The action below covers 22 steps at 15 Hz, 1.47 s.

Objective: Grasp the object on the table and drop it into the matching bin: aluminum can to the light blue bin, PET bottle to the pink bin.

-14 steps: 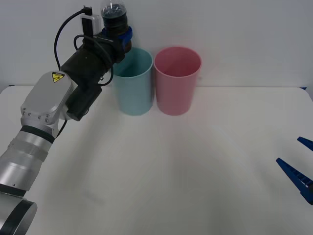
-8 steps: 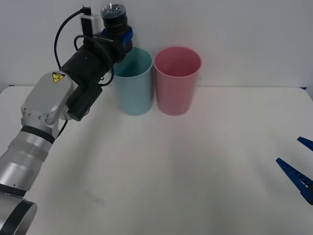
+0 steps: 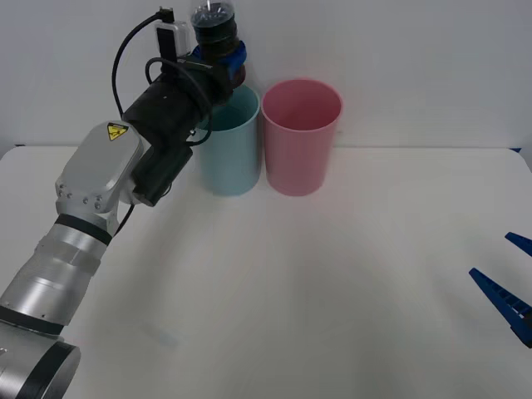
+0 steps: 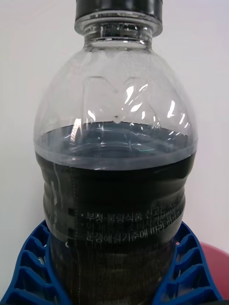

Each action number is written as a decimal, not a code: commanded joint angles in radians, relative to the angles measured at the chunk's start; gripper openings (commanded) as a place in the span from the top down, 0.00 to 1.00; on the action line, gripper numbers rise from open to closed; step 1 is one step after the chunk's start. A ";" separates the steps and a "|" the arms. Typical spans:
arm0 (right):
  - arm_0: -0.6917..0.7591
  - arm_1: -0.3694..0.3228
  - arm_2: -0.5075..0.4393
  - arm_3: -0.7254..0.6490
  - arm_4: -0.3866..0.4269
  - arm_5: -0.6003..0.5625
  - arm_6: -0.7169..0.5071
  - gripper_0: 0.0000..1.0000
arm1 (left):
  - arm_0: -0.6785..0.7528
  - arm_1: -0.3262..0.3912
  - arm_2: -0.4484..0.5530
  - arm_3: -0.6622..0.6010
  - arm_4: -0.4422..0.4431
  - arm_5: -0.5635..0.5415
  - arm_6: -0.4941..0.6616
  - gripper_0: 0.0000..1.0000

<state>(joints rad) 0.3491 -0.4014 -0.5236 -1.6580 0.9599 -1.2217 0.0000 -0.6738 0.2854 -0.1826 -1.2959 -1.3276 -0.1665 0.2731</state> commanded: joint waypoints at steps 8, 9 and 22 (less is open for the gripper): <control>0.000 0.000 0.000 0.000 0.000 0.000 0.000 0.00 | -0.081 -0.049 -0.164 0.001 -0.001 0.143 0.001 1.00; 0.000 0.000 0.000 0.000 0.000 0.000 0.000 0.00 | -0.093 -0.052 -0.182 0.009 -0.001 0.162 0.000 1.00; 0.000 0.000 0.000 0.000 0.000 0.000 0.000 0.00 | -0.231 -0.147 -0.222 0.178 -0.038 0.240 -0.029 1.00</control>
<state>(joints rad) 0.3491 -0.4014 -0.5236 -1.6581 0.9599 -1.2217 0.0000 -0.9063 0.1381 -0.4051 -1.1184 -1.3665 0.0733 0.2462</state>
